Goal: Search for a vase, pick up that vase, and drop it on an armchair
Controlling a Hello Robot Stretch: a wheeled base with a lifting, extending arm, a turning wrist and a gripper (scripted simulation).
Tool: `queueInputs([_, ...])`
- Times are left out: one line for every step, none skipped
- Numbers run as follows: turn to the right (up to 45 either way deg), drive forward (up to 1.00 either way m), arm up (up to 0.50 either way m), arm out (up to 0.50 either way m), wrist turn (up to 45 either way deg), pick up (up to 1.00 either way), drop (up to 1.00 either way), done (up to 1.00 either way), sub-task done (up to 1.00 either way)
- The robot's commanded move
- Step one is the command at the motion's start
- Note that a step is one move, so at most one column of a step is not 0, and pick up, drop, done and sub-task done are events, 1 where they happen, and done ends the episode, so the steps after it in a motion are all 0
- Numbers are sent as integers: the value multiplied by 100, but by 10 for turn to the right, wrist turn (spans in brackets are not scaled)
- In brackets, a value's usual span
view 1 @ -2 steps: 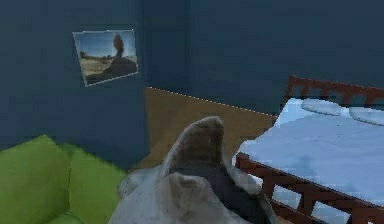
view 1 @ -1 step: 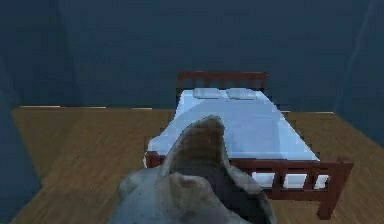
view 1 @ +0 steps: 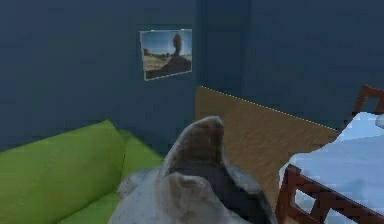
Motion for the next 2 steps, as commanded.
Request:
queueInputs([-330,0,0,0,0,0,0,0,0])
queueInputs([450,0,0,0,0,0,0,0,0])
